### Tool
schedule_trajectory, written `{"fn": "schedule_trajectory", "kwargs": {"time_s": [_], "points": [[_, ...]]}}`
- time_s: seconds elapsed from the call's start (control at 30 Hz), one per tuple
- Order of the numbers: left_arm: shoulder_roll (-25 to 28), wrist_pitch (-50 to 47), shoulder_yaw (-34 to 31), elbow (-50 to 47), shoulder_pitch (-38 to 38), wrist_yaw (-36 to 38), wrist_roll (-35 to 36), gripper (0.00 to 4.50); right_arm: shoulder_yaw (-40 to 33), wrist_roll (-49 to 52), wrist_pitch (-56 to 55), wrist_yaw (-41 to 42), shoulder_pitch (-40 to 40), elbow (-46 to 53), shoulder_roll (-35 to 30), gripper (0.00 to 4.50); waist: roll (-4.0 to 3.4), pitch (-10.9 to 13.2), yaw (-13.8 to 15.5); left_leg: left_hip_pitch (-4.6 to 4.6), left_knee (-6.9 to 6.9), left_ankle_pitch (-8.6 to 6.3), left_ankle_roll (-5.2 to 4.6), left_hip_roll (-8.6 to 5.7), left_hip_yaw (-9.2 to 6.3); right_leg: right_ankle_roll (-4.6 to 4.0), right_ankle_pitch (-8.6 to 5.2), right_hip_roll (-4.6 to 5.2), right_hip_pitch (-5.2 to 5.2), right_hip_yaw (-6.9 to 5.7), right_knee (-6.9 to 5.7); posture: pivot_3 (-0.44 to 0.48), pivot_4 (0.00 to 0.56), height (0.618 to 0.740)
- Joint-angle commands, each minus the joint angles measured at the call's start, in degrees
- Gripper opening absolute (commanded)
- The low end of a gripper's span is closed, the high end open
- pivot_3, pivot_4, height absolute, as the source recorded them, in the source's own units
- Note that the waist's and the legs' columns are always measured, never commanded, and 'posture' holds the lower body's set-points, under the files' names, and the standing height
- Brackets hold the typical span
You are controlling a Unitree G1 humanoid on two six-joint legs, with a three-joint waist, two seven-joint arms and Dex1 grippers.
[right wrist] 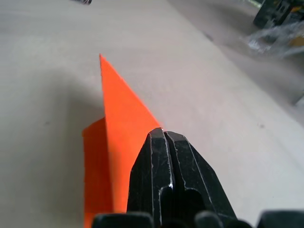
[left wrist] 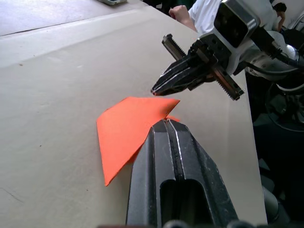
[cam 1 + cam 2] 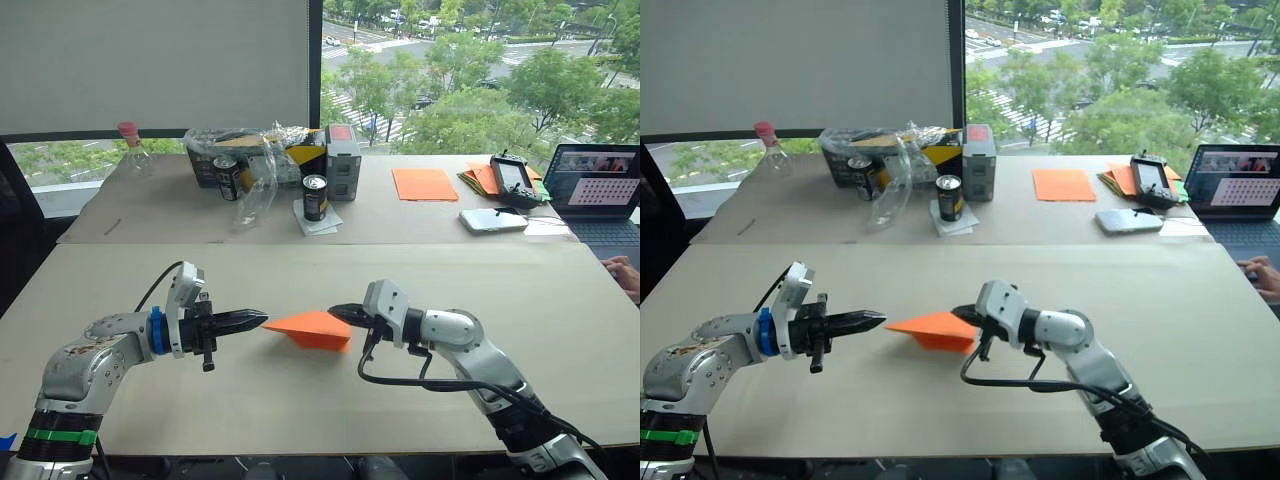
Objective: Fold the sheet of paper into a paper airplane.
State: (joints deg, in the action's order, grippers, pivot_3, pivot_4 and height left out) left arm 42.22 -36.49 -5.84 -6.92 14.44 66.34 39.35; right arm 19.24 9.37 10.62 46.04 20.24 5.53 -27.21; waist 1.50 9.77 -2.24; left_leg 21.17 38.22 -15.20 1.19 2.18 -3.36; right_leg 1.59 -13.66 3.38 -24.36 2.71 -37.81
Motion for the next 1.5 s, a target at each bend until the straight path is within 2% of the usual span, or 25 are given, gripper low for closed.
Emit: {"fn": "schedule_trajectory", "kwargs": {"time_s": [0.03, 0.3, 0.43, 0.5, 0.6, 0.73, 0.9, 1.0, 1.17, 1.33, 1.37, 1.5], "points": [[0.57, 1.06, 1.89, -1.16, 1.1, 1.46, -1.31, 0.0, -0.27, 1.64, 3.07, 0.93, -0.73, 1.68, 1.23, 0.02, 0.0, 0.0, -0.22, 0.0, 0.0, 0.0, 0.0, 0.0, 0.0, 0.0, 0.0, 0.0, 0.0, 0.0, -0.01, 0.0, 0.15, 0.715], [0.89, 0.87, 4.02, 1.67, 5.25, 3.69, -2.3, 0.0, 1.99, -0.6, 5.39, 2.93, -1.9, 0.69, 1.56, 0.02, 0.0, 0.0, -0.22, -0.01, 0.0, 0.0, 0.0, 0.0, -0.01, 0.01, -0.01, -0.01, 0.01, 0.0, -0.01, 0.0, 0.15, 0.715], [0.15, 7.66, 10.34, 4.89, 6.22, 5.4, -10.21, 0.0, 4.14, -4.11, 4.94, 4.02, -1.53, -1.98, -0.02, 0.02, 0.0, 0.0, -0.21, -0.01, 0.0, 0.0, 0.0, -0.01, 0.0, 0.03, -0.01, -0.01, 0.02, 0.0, 0.01, 0.0, 0.15, 0.715], [-2.82, 12.53, 12.04, 8.24, 7.43, 3.98, -13.48, 0.0, 4.98, -5.33, 5.3, 4.49, -1.3, -3.05, -0.35, 0.02, 0.0, -0.01, -0.01, -0.05, 0.0, 0.0, 0.0, -0.03, 0.0, 0.03, -0.01, 0.0, 0.07, 0.01, 0.02, 0.0, 0.15, 0.715], [-4.31, 18.46, 15.35, 12.07, 8.05, 4.77, -18.65, 0.0, 6.27, -6.67, 5.99, 5.84, -0.9, -3.4, -0.9, 0.02, 0.13, -0.09, 0.04, -0.09, 0.01, 0.0, 0.0, -0.03, -0.01, 0.02, -0.01, 0.0, 0.15, -0.01, 0.04, 0.0, 0.15, 0.715], [-8.05, 22.43, 17.0, 17.37, 9.26, 4.08, -21.41, 0.0, 5.92, -6.87, 6.69, 5.5, -0.72, -2.87, -0.44, 0.02, 0.12, -0.1, -0.01, -0.09, 0.01, 0.0, 0.0, -0.03, -0.02, 0.03, -0.01, 0.0, 0.15, -0.01, 0.04, 0.0, 0.15, 0.715], [-8.79, 24.19, 18.73, 21.34, 8.22, 4.51, -24.71, 0.0, 5.01, -6.35, 8.28, 5.87, -1.21, -0.23, -1.33, 0.02, 0.11, -0.11, -0.08, -0.09, 0.02, 0.0, -0.01, -0.03, -0.03, 0.03, -0.01, 0.0, 0.15, -0.01, 0.04, 0.0, 0.15, 0.715], [-8.38, 24.28, 19.78, 21.77, 7.1, 4.59, -26.03, 0.0, 4.09, -5.66, 10.05, 5.93, -1.4, 2.56, -2.1, 0.02, 0.11, -0.21, -0.05, -0.1, 0.02, -0.01, -0.01, -0.04, -0.03, 0.04, -0.02, 0.01, 0.19, -0.01, 0.06, 0.0, 0.15, 0.715], [-8.53, 22.63, 19.53, 20.8, 5.43, 3.54, -25.83, 0.0, -3.86, 4.76, 23.57, 5.85, 0.82, 12.82, -1.62, 0.02, 0.09, -0.27, -0.14, -0.1, 0.02, -0.01, -0.01, -0.05, -0.05, 0.05, -0.02, 0.02, 0.2, -0.01, 0.06, 0.0, 0.15, 0.715], [-9.23, 21.13, 18.43, 19.75, 4.61, 2.41, -24.9, 0.0, -11.27, 10.08, 32.37, 2.86, 2.71, 11.86, -1.13, 0.02, 0.08, -0.28, -0.15, -0.12, 0.02, -0.01, -0.02, -0.04, -0.07, 0.05, -0.02, 0.01, 0.21, -0.02, 0.04, 0.0, 0.15, 0.715], [-9.36, 20.98, 18.26, 19.67, 4.57, 2.22, -24.83, 0.0, -12.11, 11.0, 33.85, 2.89, 2.95, 11.17, -1.35, 0.64, 0.07, -0.28, -0.13, -0.12, 0.02, -0.01, -0.02, -0.05, -0.07, 0.05, -0.02, 0.01, 0.21, -0.02, 0.05, 0.0, 0.15, 0.715], [-9.93, 19.97, 17.37, 19.36, 4.34, 1.66, -24.2, 0.0, -14.19, 13.51, 38.12, 2.09, 4.57, 6.26, -0.39, 2.0, 0.06, -0.28, -0.13, -0.11, 0.01, -0.02, -0.04, -0.05, -0.06, 0.05, -0.02, 0.01, 0.21, -0.02, 0.08, 0.0, 0.15, 0.715]]}}
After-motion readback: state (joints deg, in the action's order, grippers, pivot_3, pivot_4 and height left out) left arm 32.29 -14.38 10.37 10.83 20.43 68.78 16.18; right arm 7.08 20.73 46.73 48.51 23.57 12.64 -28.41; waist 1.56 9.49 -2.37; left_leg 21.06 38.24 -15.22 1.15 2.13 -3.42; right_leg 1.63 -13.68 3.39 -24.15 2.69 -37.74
